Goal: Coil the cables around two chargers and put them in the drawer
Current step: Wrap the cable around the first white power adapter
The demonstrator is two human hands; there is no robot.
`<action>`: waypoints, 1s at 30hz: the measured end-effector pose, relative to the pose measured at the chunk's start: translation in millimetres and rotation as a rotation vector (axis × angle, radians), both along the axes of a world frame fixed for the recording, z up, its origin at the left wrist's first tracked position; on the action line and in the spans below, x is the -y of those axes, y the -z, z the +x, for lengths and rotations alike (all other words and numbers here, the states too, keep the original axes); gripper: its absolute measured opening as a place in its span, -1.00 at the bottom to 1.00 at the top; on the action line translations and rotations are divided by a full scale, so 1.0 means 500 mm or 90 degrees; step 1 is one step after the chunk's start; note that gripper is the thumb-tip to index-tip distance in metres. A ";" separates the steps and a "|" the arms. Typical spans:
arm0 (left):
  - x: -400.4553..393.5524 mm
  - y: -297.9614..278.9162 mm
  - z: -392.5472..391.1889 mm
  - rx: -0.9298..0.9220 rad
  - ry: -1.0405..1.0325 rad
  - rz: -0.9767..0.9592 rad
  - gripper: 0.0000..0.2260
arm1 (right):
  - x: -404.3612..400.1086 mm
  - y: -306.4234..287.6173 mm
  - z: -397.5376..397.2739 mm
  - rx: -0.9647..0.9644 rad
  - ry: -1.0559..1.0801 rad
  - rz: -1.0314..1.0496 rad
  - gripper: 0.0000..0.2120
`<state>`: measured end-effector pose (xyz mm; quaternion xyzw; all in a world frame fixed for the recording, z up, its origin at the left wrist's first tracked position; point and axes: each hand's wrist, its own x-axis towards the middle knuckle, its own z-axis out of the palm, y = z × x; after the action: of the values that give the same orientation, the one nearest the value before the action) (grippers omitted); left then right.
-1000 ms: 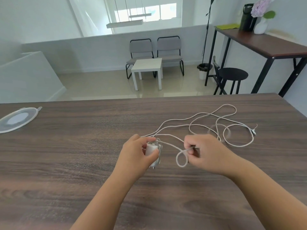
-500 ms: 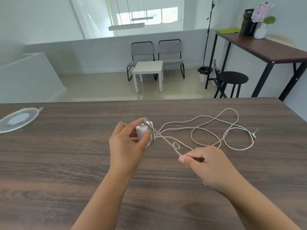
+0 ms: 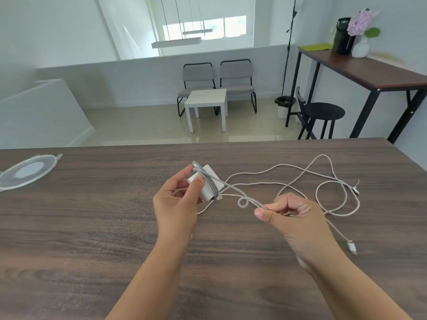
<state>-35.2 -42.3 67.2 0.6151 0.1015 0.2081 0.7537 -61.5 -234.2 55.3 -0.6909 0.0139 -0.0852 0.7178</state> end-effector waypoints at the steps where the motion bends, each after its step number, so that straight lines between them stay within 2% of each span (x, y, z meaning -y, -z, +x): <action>1: -0.003 0.001 0.002 -0.001 -0.005 0.006 -0.81 | 0.000 -0.003 -0.007 0.027 0.009 -0.055 -0.77; 5: -0.015 0.010 0.012 -0.011 -0.019 0.024 -0.80 | 0.001 -0.024 -0.037 0.134 0.100 -0.341 -0.76; 9: -0.031 0.013 0.022 -0.026 -0.048 0.020 -0.82 | 0.009 -0.036 -0.052 0.252 0.235 -0.495 -0.82; 11: -0.042 0.010 0.029 -0.031 -0.065 -0.005 -0.81 | 0.016 -0.028 -0.052 0.316 0.240 -0.555 -0.79; 13: -0.044 0.004 0.032 -0.026 -0.060 -0.026 -0.80 | 0.017 -0.012 -0.049 0.316 0.160 -0.532 -0.73; 15: -0.037 0.001 0.033 -0.025 -0.050 -0.051 -0.80 | 0.017 -0.005 -0.049 0.217 0.057 -0.459 -0.69; 17: -0.029 -0.003 0.033 -0.026 -0.034 -0.083 -0.82 | 0.011 -0.003 -0.053 0.100 -0.017 -0.472 -0.73; 19: -0.024 -0.005 0.034 -0.026 -0.017 -0.122 -0.84 | 0.006 -0.001 -0.056 0.039 -0.060 -0.471 -0.65; 24: -0.015 -0.003 0.034 -0.028 -0.007 -0.182 -0.83 | 0.000 0.009 -0.043 -0.001 -0.118 -0.347 -0.83; 30: -0.012 0.002 0.035 -0.029 -0.007 -0.180 -0.84 | -0.008 0.003 -0.052 -0.039 -0.159 -0.199 -0.87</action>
<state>-17.9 -36.5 66.2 0.5067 0.1503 0.1818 0.8292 -87.6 -230.4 53.9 -0.7928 -0.0631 0.0245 0.6058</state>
